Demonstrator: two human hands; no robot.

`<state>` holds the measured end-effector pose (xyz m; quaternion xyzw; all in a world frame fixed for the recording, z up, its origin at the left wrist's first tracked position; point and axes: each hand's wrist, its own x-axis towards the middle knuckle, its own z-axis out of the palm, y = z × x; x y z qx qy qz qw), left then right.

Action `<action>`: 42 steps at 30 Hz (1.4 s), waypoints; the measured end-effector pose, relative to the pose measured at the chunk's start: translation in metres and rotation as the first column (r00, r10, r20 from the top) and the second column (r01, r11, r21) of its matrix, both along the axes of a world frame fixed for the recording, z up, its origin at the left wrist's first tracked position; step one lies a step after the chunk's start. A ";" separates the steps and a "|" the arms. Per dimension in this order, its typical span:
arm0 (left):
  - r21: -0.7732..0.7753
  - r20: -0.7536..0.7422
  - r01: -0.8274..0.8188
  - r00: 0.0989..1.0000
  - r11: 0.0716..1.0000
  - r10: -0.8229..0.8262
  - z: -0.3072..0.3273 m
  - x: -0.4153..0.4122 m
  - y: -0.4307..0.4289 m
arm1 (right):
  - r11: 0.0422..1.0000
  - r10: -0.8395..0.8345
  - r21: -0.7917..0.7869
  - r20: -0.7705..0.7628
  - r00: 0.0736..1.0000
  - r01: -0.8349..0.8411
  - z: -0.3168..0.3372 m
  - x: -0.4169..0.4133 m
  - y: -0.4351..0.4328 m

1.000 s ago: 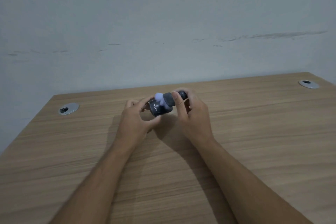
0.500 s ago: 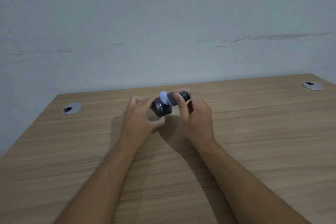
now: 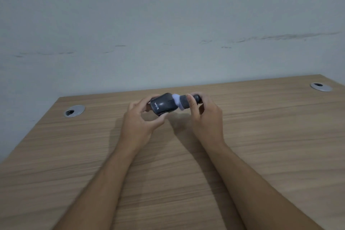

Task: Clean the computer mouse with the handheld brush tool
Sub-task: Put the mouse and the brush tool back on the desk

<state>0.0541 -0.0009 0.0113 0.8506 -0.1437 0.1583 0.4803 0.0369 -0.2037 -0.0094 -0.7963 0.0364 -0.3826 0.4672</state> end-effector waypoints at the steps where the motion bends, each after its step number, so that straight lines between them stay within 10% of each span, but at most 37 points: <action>1: 0.020 -0.003 0.038 0.999 0.999 -0.038 0.000 -0.001 -0.001 | 1.000 0.002 0.019 0.002 1.000 -0.002 0.002 0.000 0.000; 6: 0.043 -0.043 0.052 0.998 0.998 -0.050 -0.007 0.003 -0.003 | 0.991 0.136 -0.020 0.081 0.987 -0.135 0.012 -0.014 0.012; 14: -0.382 -0.276 -0.061 0.960 0.922 -0.051 -0.014 0.007 -0.005 | 0.999 0.003 0.041 -0.026 1.000 -0.002 -0.002 -0.003 -0.011; 28: 0.142 -0.164 -0.310 0.929 0.940 0.332 -0.022 -0.002 -0.017 | 0.890 -0.142 -0.455 -0.328 0.934 -0.024 -0.020 -0.015 -0.010; 42: 0.350 -0.150 -0.190 0.955 0.917 0.255 -0.013 0.000 0.019 | 0.968 0.040 -0.225 -0.296 0.954 -0.111 -0.008 -0.036 -0.008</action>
